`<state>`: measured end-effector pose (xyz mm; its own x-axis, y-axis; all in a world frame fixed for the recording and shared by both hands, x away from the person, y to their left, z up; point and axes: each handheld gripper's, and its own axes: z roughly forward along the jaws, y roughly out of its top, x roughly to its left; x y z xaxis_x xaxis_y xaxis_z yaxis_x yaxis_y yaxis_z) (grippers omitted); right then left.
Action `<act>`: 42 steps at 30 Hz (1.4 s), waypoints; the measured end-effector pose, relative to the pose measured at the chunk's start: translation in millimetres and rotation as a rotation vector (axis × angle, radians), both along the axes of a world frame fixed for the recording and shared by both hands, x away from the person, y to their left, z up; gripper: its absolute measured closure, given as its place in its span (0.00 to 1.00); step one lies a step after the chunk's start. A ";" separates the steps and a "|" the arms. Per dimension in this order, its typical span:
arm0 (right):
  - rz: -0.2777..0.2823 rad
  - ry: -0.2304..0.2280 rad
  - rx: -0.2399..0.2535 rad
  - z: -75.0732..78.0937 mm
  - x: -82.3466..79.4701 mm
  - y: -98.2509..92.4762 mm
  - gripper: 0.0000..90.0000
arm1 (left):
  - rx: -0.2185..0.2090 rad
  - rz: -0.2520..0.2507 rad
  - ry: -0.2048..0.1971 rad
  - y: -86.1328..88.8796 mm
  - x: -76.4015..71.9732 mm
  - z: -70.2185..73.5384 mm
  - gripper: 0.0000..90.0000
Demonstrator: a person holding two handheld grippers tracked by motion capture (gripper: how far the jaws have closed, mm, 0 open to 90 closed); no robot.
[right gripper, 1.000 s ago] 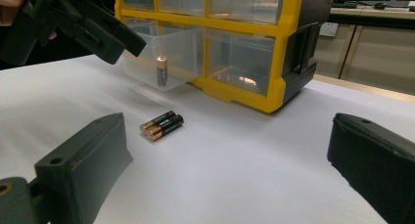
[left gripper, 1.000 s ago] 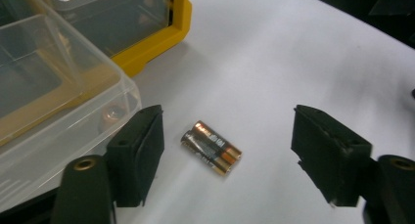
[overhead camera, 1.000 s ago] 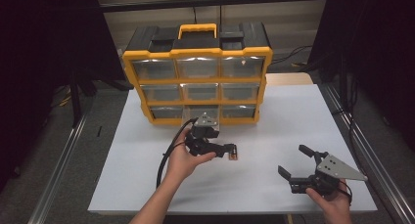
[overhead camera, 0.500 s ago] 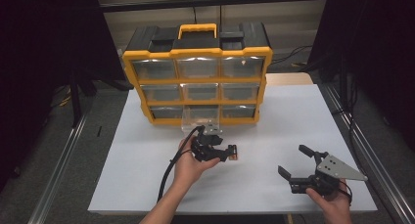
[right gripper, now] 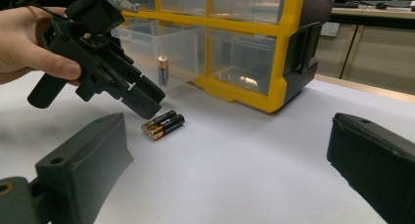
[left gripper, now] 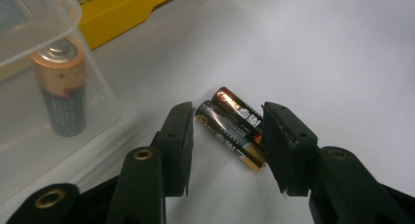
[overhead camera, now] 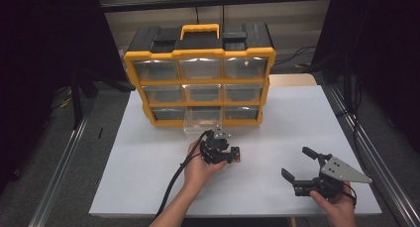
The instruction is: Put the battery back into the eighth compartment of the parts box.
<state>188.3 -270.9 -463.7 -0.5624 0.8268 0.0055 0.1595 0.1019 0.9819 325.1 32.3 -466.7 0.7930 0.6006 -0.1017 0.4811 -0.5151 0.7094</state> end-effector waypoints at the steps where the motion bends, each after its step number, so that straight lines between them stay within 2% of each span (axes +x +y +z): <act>1: -0.001 0.002 0.001 0.1 -0.2 0.2 0.02 | -0.005 0.003 0.005 -0.6 0.3 -1.0 0.63; 5: -0.002 0.002 0.000 0.3 -0.2 0.4 0.02 | -0.005 -0.001 0.016 -2.7 0.9 -2.7 0.63; 6: -0.004 0.003 0.002 0.3 -0.3 0.4 0.02 | -0.007 0.005 0.007 -3.7 1.1 -4.0 0.63; 9: 0.000 0.002 0.001 0.1 -0.2 0.1 0.02 | 0.007 0.000 0.017 -3.0 1.7 -5.3 0.64; 11: -0.003 0.001 0.000 0.2 -0.2 0.0 0.02 | 0.033 0.005 0.018 -2.0 1.3 -5.7 0.66; 14: -0.004 0.003 -0.001 0.3 -0.6 0.3 0.02 | 0.025 0.024 0.022 2.7 1.6 -8.0 0.72; 16: 0.001 -0.002 -0.005 0.7 -0.6 0.0 0.02 | 0.073 0.021 0.029 6.4 1.1 -9.8 0.80; 17: -0.001 -0.002 -0.005 0.7 -0.6 0.1 0.02 | 0.062 0.017 0.021 8.5 1.0 -10.6 0.82; 22: -0.005 0.005 -0.002 0.2 -0.8 0.4 0.02 | 0.042 0.014 0.059 12.9 5.0 -10.2 0.86; 26: 0.000 -0.001 -0.003 0.5 -0.7 0.0 0.02 | 0.046 0.013 0.057 13.1 4.0 -9.9 0.86; 30: 0.000 -0.003 -0.005 0.5 -0.6 0.0 0.02 | 0.027 0.016 0.098 17.6 6.4 -7.6 0.86; 34: -0.001 -0.005 -0.004 0.6 -0.5 0.1 0.02 | -0.010 -0.003 0.107 24.1 7.2 -0.6 0.86; 39: -0.004 0.002 0.001 0.1 -0.1 1.3 0.02 | -0.010 -0.033 0.125 30.0 6.6 12.1 0.86; 42: -0.002 -0.001 -0.003 0.3 0.4 1.9 0.02 | -0.030 -0.039 0.136 32.1 6.5 22.2 0.86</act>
